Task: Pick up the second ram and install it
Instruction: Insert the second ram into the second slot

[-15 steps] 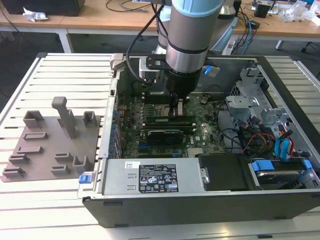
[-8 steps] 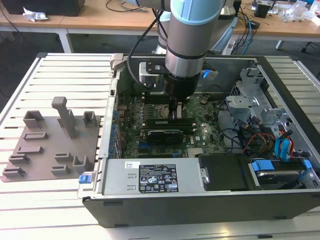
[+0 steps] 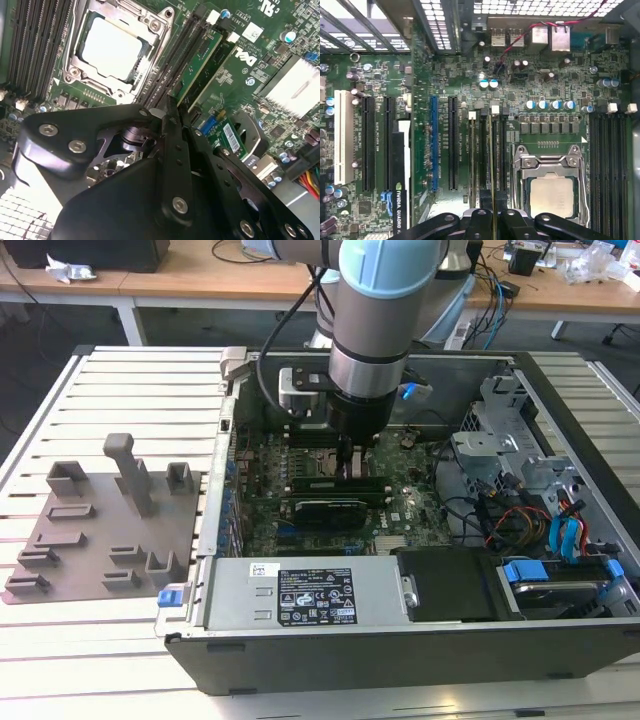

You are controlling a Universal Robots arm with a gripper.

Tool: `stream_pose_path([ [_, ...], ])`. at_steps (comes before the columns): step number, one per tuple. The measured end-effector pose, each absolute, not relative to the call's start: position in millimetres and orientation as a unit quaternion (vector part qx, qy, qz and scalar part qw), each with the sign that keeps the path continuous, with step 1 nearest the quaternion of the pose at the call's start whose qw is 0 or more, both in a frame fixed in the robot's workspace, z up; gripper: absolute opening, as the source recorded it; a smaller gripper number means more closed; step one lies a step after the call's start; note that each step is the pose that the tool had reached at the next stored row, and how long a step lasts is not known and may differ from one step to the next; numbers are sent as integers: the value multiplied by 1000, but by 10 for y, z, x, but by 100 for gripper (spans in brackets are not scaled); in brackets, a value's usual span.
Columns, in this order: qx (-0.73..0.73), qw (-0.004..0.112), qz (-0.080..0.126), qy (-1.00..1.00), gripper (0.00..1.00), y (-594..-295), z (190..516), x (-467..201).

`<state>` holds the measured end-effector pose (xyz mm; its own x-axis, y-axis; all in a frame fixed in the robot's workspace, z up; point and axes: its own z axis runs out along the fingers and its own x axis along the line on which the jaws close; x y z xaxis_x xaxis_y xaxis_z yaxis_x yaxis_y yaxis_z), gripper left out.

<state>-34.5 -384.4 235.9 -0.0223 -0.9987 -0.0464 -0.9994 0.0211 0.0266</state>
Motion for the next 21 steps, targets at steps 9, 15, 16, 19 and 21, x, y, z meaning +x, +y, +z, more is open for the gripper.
stream_pose_path([
  [9,-696,7,26,718,13,-3827,2296,-344],
  [15,-696,8,25,718,13,-3822,2285,-346],
  [16,-696,9,25,718,13,-3822,2289,-345],
  [19,-696,9,25,718,13,-3823,2296,-346],
  [21,-696,9,25,718,13,-3823,2297,-349],
])
